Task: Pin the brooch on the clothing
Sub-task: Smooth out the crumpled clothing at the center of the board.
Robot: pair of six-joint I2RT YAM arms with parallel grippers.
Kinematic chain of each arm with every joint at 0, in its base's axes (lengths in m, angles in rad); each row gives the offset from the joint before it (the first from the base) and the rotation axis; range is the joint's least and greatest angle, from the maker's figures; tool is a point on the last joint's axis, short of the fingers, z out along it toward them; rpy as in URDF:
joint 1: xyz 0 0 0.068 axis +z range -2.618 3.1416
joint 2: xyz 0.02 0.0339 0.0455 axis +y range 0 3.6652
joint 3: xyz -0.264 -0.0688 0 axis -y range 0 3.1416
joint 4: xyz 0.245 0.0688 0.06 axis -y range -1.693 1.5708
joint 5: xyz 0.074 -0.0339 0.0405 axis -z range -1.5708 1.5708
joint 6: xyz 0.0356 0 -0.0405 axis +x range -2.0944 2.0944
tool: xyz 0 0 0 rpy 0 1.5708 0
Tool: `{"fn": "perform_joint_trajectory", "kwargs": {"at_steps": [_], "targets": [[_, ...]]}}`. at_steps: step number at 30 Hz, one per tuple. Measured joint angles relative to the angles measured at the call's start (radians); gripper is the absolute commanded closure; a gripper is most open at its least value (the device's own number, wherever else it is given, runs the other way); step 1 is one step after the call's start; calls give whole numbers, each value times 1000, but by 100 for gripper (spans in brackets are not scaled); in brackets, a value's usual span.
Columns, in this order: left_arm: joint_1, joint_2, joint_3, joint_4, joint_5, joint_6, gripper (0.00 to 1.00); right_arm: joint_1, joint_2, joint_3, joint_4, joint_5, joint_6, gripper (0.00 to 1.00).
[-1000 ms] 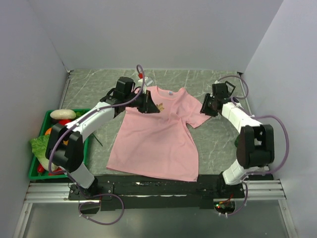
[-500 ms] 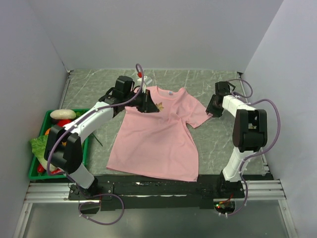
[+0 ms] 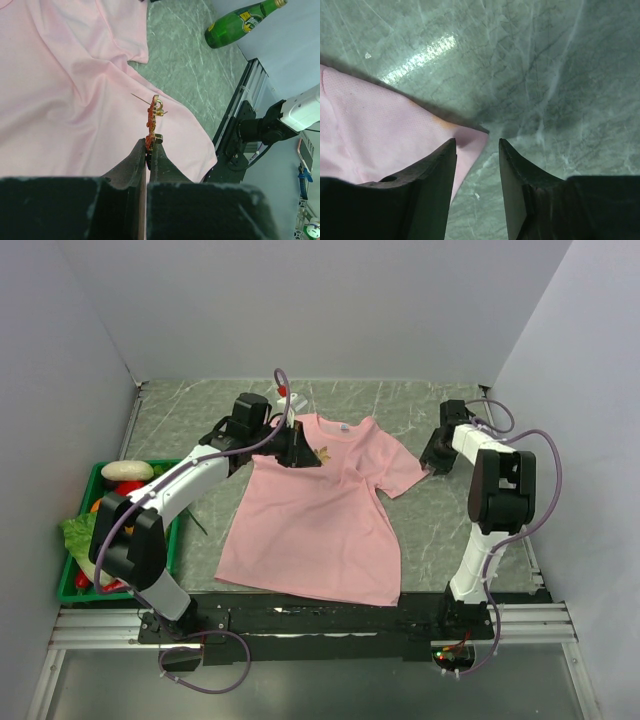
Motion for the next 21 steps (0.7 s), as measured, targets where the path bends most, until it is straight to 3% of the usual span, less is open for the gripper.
{"fn": "perform_joint_trajectory", "kwargs": {"at_steps": [7,11,16,19,21], "targets": [[0,-16,2,0,0,0,99,0,24,20,-22,-7,14,56],[0,-24,3,0,0,0,99,0,61,67,-51,-7,18,65],[0,-27,3,0,-3,2,99,-1,86,106,-90,-3,16,80],[0,-27,3,-1,-7,6,99,-4,86,106,-95,-6,18,97],[0,-27,3,-1,-8,10,99,-4,87,106,-95,-13,16,100]]}}
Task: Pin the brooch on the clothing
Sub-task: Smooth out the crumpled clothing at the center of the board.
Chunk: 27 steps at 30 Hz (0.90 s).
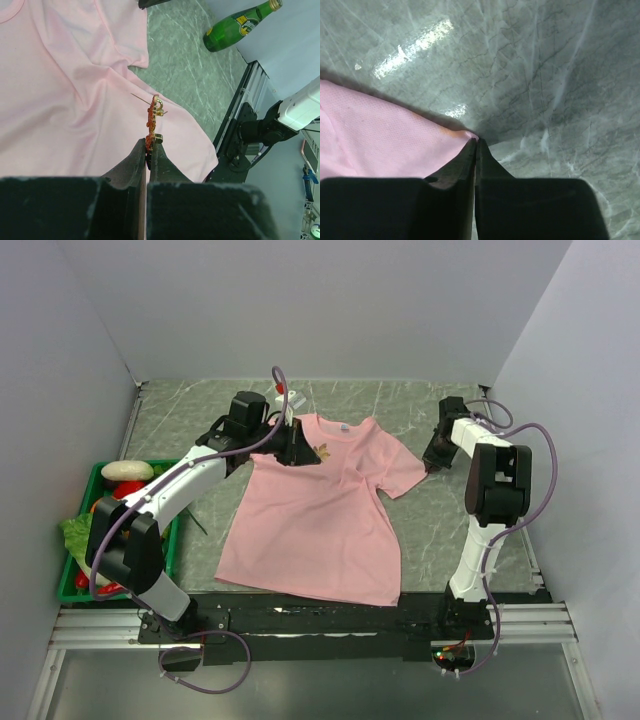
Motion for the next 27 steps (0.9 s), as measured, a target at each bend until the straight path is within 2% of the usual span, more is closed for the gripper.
{"fn": "perform_joint_trajectory", "kwargs": {"at_steps": [8,21,24,25,27], "targets": [[0,-4,0,-1,-7,8,99,-14,31,78,-47,11,-26,100],[0,-6,4,-1,-8,8,99,-109,166,420,-127,70,-105,100],[0,-6,4,-1,-8,8,99,-113,209,475,-146,72,-116,74],[0,-6,4,-1,-8,8,99,-113,221,488,-151,71,-122,58],[0,-6,4,-1,-10,8,99,-113,229,495,-154,62,-132,44]]}}
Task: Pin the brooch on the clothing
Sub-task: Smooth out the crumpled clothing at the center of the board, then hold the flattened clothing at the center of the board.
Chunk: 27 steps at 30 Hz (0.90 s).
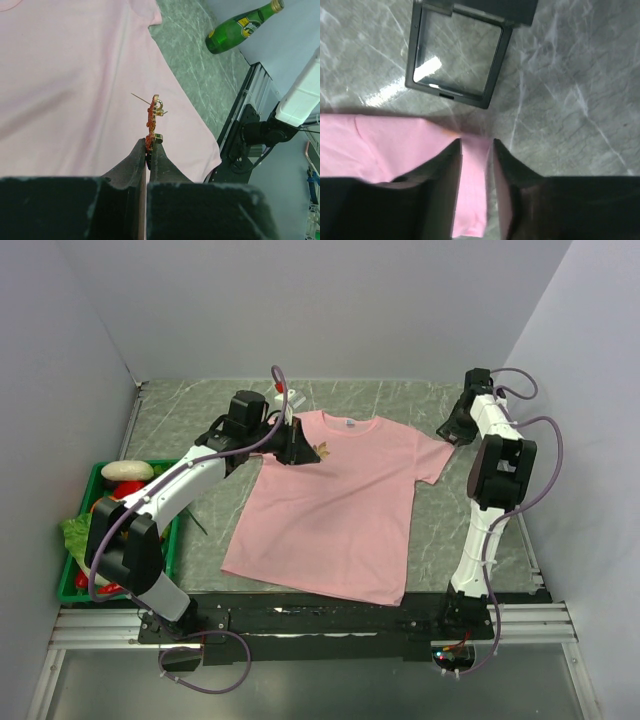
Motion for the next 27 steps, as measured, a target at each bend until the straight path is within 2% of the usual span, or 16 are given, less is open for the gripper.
{"fn": "perform_joint_trajectory", "kwargs": {"at_steps": [1,4,6,12,17,22,27], "targets": [[-1,0,0,0,-5,0,99,0,0,-1,-3,-5,-5,38],[-5,0,0,0,-20,3,99,0,-16,-22,11,-32,-15,37],[-10,0,0,0,-29,8,99,4,-66,-97,40,-60,-12,37],[-20,19,16,-2,-72,19,99,37,-336,-376,131,-144,38,37],[-26,84,87,-9,-107,18,99,157,-535,-556,263,-243,129,38],[-35,165,192,-36,-135,18,99,300,-505,-626,352,-305,218,39],[-42,227,273,-56,-163,19,99,346,-414,-663,396,-322,291,40]]}}
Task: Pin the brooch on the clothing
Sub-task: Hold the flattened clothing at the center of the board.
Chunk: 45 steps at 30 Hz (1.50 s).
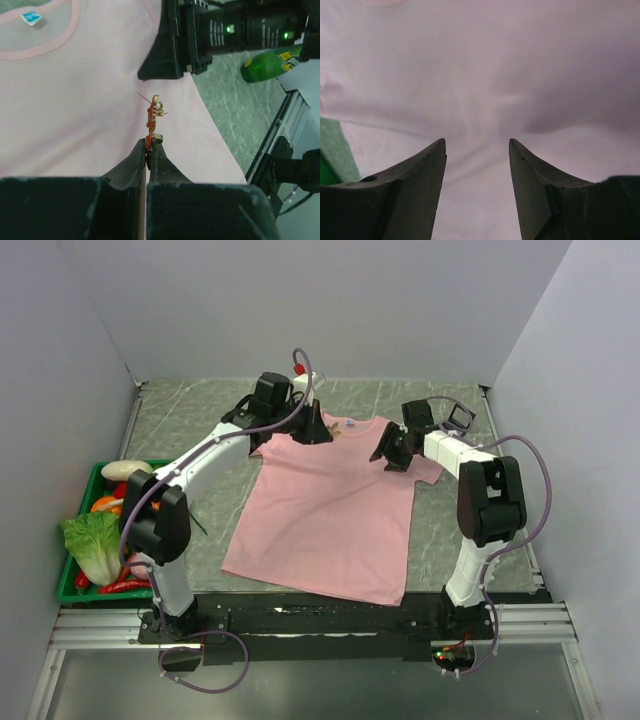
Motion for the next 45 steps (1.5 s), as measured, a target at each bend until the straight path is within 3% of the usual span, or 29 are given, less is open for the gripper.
{"fn": "perform_joint_trajectory", "kwargs": {"at_steps": [25,45], "targets": [[-52,391,386,-99,-71,42,99,-8,-53,-119,38,50,76,40],[-59,473,419,-85,-38,73,99,-8,-21,-154,73,79,183,46]]}}
